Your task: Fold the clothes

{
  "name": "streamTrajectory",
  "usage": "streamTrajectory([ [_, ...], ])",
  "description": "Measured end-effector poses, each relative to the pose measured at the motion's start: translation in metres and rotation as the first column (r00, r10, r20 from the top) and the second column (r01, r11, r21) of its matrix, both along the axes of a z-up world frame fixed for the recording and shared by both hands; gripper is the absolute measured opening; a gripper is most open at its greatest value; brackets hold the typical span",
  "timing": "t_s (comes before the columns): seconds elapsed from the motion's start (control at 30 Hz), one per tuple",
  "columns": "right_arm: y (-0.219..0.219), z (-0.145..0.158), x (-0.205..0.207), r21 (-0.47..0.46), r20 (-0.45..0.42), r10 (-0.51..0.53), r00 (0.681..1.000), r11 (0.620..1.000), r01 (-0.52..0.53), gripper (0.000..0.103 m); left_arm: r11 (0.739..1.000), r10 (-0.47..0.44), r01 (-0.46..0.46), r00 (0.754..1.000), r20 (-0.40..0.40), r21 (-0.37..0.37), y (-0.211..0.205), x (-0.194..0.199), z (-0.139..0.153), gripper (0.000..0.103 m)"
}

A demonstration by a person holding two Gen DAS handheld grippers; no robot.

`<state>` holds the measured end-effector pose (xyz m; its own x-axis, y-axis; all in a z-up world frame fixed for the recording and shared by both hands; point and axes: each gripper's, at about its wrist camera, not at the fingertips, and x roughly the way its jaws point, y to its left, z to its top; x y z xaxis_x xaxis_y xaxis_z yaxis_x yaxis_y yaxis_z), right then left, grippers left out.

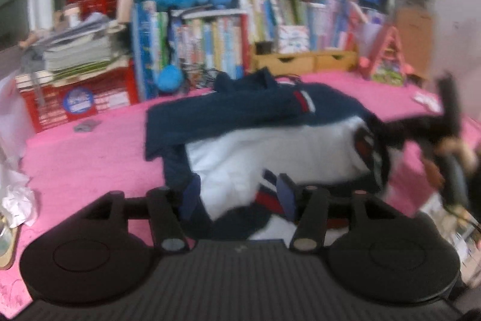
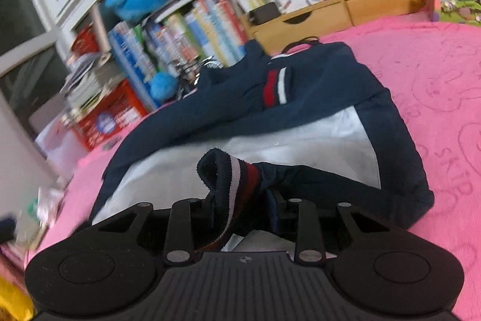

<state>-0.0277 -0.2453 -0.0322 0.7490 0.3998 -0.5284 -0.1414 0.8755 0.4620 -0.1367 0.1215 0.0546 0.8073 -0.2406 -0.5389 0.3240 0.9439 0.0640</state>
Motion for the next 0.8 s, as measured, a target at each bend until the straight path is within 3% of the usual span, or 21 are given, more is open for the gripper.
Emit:
streamTrajectory([
  [0.2,0.005,-0.008,0.031,0.015,-0.049,-0.054,0.997,0.998,0.055,0.033,0.996,-0.075,0.078,0.995,-0.071,0.041,-0.032,0.031,-0.032,0.063],
  [0.33,0.000,-0.001,0.027,-0.004,-0.014,0.013,1.000,1.000,-0.013,0.038,0.985,-0.115,0.127,0.988,-0.105,0.113,-0.061,0.051,-0.060,0.069],
  [0.4,-0.010,0.010,0.017,0.004,0.047,0.075,0.996,0.997,-0.075,0.045,0.985,-0.051,0.066,0.994,-0.093,0.159,-0.064,0.065,-0.073,0.069],
  [0.5,-0.031,0.030,0.001,-0.025,0.166,0.136,0.977,0.991,-0.134,0.076,0.984,0.077,-0.061,0.993,-0.093,0.165,-0.058,0.090,-0.086,0.077],
  [0.57,-0.048,0.043,-0.009,-0.083,0.240,0.155,0.958,0.987,-0.139,0.083,0.984,0.143,-0.129,0.983,-0.114,0.124,-0.049,0.105,-0.091,0.079],
  [0.63,-0.061,0.051,-0.013,-0.151,0.269,0.201,0.942,0.975,-0.165,0.085,0.987,0.149,-0.139,0.980,-0.129,0.086,-0.044,0.109,-0.092,0.079],
  [0.7,-0.065,0.054,-0.014,-0.258,0.264,0.283,0.922,0.942,-0.215,0.091,0.987,0.138,-0.127,0.985,-0.106,0.103,-0.044,0.107,-0.093,0.079],
  [0.8,-0.048,0.044,-0.013,-0.513,0.196,0.467,0.862,0.798,-0.316,0.093,0.984,0.113,-0.103,0.992,-0.061,0.144,-0.047,0.103,-0.095,0.079],
])
